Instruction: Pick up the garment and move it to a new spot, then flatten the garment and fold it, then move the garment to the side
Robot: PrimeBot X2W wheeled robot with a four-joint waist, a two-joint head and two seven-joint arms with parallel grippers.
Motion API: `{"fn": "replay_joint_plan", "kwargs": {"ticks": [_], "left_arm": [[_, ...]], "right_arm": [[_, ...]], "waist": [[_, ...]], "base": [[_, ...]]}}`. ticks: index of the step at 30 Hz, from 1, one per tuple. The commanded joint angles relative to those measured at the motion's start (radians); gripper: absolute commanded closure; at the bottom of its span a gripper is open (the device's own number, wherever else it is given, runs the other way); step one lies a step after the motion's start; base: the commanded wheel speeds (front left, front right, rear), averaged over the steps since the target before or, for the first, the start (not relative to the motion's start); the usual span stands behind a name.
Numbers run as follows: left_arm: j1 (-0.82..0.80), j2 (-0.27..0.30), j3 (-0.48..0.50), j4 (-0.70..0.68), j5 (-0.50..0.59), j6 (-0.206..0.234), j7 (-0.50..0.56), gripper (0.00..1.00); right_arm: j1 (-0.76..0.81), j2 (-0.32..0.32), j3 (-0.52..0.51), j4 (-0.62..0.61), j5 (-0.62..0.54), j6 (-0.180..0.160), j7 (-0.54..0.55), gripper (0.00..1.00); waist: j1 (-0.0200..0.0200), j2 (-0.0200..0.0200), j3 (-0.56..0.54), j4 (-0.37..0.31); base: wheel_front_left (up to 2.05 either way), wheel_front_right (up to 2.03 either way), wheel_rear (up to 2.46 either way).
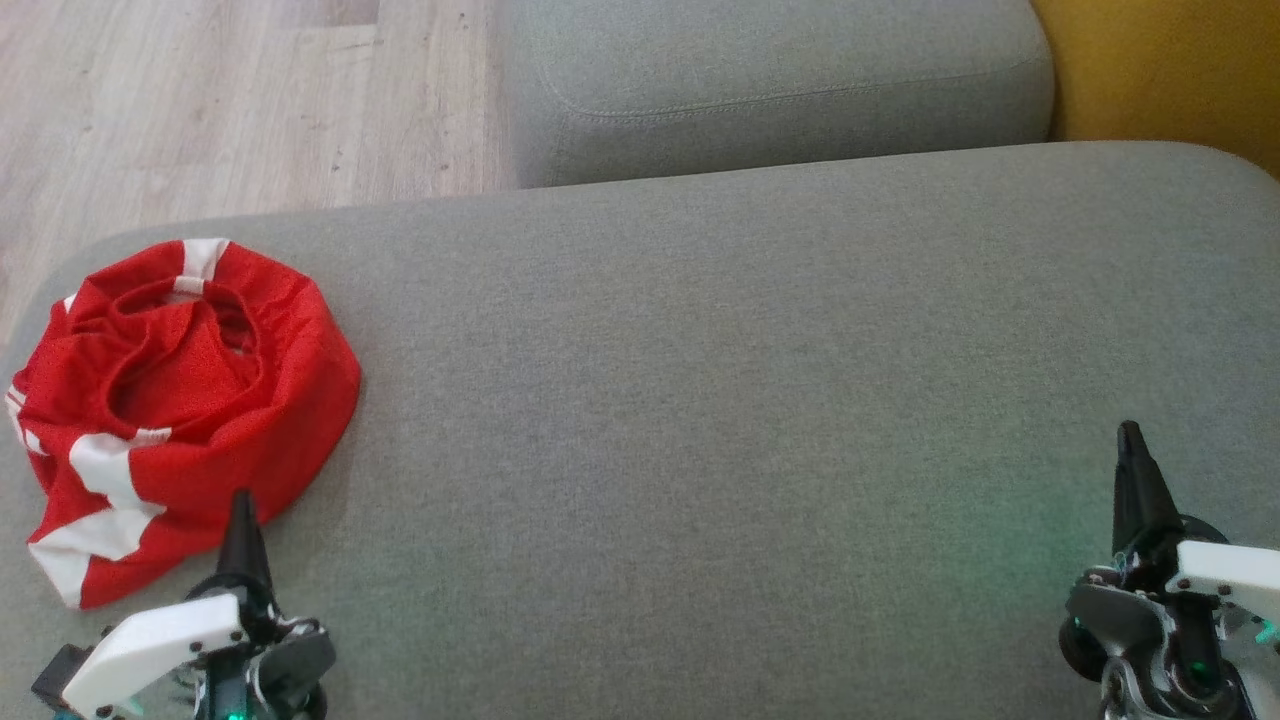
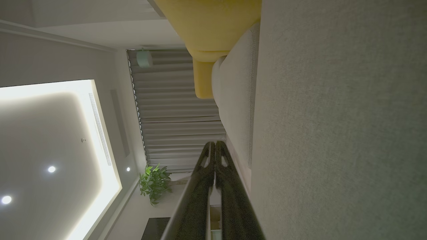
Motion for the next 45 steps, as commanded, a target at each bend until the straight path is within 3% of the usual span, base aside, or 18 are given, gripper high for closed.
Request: {"fn": "replay_joint_plan", "kwargs": {"ticks": [1,17,18,22,33,45], "left_arm": [[-0.050,0.004,0.035,-0.028,0.009,-0.007,0.007,1.00],[-0.050,0.004,0.035,-0.028,0.009,-0.007,0.007,1.00],[0.000,0.000,0.000,0.000,0.000,0.000,0.000,0.00],[0.022,-0.001,-0.008,0.047,0.000,0.001,-0.002,0.00],[0.024,0.000,-0.015,0.029,0.071,0.000,-0.034,0.00],[0.027,0.000,-0.046,-0.012,0.277,0.045,-0.069,0.00]], "right_arm": [[-0.052,-0.005,0.021,-0.037,-0.003,-0.001,0.005,1.00],[-0.052,-0.005,0.021,-0.037,-0.003,-0.001,0.005,1.00],[0.000,0.000,0.000,0.000,0.000,0.000,0.000,0.00],[0.025,0.004,0.003,0.049,0.000,0.000,-0.001,0.00],[0.016,0.001,0.047,0.040,-0.043,0.000,-0.034,0.00],[0.005,0.001,0.081,0.036,-0.277,0.000,-0.069,0.00]], "waist": [[0.0000,0.0000,0.000,0.000],[0.0000,0.0000,0.000,0.000],[0.0000,0.0000,0.000,0.000],[0.0000,0.0000,0.000,0.000],[0.0000,0.0000,-0.003,0.000],[0.0000,0.0000,-0.003,0.001]], "base": [[0.00,0.00,0.00],[0.00,0.00,0.00],[0.00,0.00,0.00],[0.00,0.00,0.00],[0.00,0.00,0.00],[0.00,0.00,0.00]]}}
